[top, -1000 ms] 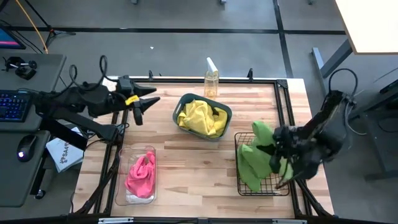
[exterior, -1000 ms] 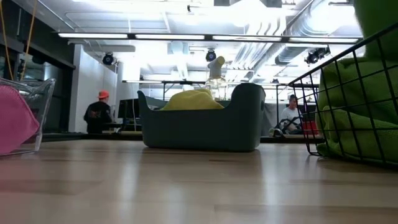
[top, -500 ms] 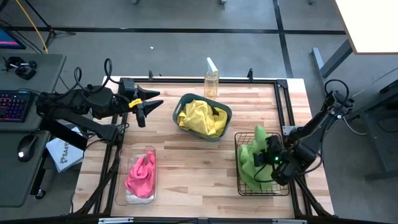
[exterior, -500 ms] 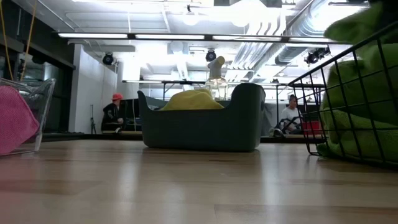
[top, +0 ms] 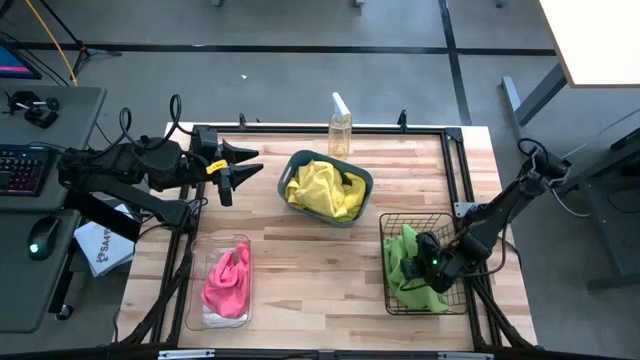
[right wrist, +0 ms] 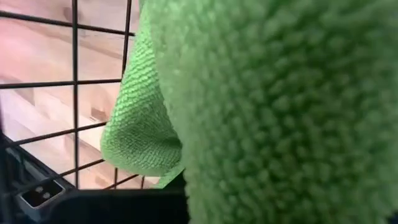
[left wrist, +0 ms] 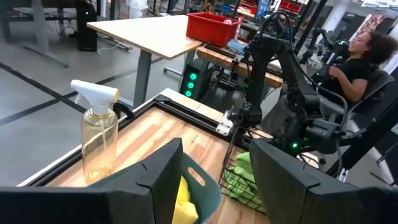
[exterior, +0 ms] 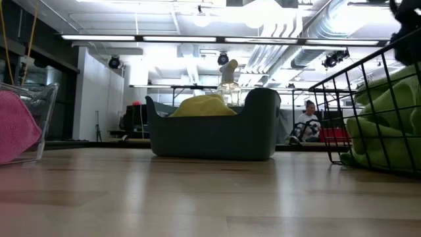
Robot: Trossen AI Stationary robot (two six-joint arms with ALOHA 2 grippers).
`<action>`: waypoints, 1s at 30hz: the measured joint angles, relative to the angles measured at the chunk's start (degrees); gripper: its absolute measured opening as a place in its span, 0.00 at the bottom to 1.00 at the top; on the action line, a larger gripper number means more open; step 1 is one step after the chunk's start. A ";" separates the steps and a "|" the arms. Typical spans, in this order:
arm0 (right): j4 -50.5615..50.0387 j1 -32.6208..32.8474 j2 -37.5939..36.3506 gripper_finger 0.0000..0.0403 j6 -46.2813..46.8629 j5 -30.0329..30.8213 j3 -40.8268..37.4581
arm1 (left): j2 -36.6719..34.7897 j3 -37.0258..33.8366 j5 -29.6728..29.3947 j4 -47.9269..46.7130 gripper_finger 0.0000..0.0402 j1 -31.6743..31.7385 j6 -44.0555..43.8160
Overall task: Sort microfiber towel by color & place in baskets
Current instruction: Put the green microfiber cloth into the black bin, then return to Home Position
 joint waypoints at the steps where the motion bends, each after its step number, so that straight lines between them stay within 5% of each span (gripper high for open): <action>1: 0.94 -0.61 0.00 0.02 -1.35 -0.59 -0.55 | 0.00 0.00 0.02 0.02 0.44 0.00 -0.04; 11: -3.70 -6.43 -0.13 0.32 -21.30 -11.52 4.16 | 0.00 0.00 0.94 0.00 0.44 0.01 -1.03; 18: -18.16 -8.34 -0.13 0.52 -33.47 -20.55 14.85 | 0.00 0.00 1.70 -0.32 0.44 0.00 0.05; 25: -35.75 -10.12 -0.17 0.56 -40.36 -17.51 27.26 | 0.00 0.00 1.71 -0.42 0.44 0.00 0.06; 30: -35.67 -11.19 -0.11 0.50 -40.81 -12.57 29.73 | 0.00 0.00 1.72 -0.44 0.44 0.00 0.04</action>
